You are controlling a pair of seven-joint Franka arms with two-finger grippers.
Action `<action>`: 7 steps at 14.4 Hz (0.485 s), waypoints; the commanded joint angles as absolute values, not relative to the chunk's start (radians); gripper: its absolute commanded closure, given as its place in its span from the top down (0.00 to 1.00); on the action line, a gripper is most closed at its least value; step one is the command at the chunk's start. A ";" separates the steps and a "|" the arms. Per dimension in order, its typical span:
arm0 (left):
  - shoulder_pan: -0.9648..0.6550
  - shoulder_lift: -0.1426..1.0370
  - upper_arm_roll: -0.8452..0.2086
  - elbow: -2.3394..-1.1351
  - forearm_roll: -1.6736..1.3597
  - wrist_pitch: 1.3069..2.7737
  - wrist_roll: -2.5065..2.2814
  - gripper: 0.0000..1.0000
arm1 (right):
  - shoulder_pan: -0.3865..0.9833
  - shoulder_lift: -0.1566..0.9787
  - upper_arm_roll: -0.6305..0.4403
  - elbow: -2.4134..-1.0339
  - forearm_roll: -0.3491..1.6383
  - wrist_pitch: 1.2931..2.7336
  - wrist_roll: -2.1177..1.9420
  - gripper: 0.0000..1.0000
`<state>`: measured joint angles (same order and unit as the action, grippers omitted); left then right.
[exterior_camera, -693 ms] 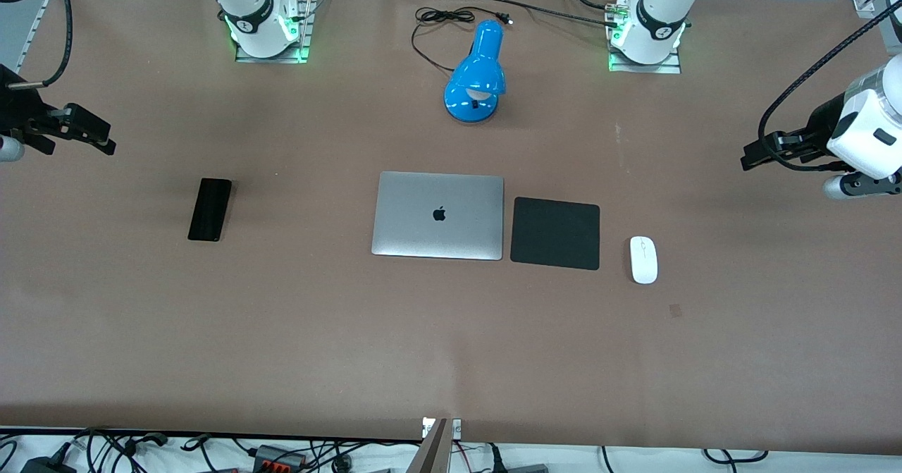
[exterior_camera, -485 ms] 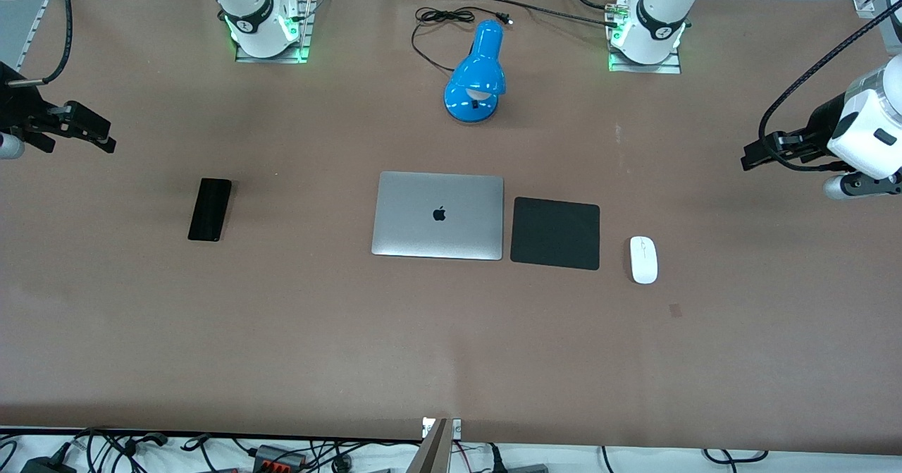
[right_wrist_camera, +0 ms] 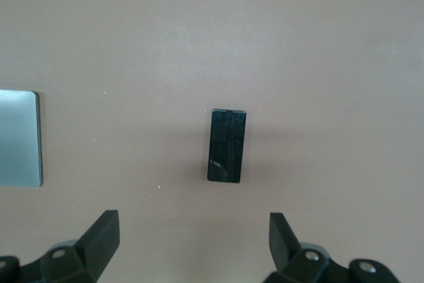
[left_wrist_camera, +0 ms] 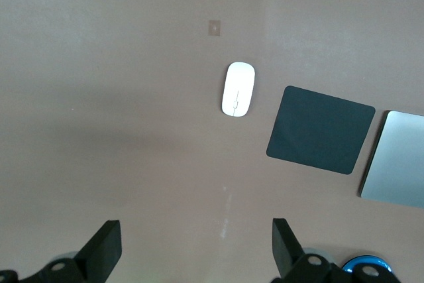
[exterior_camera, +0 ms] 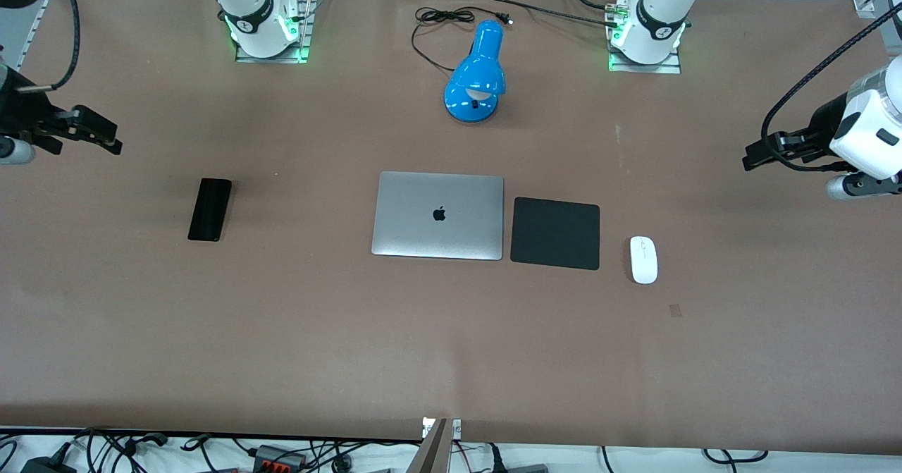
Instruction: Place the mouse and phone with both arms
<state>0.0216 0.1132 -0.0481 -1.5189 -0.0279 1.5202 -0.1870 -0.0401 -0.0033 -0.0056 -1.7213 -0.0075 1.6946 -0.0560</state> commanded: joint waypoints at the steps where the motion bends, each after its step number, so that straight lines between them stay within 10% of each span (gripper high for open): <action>1: 0.032 0.103 -0.051 -1.519 -0.052 1.506 -0.164 1.00 | -0.045 0.043 0.000 -1.720 -0.005 1.692 -0.071 1.00; 7: 0.032 0.103 -0.051 -1.519 -0.052 1.508 -0.164 1.00 | -0.044 0.107 0.000 -1.839 -0.011 1.853 -0.060 1.00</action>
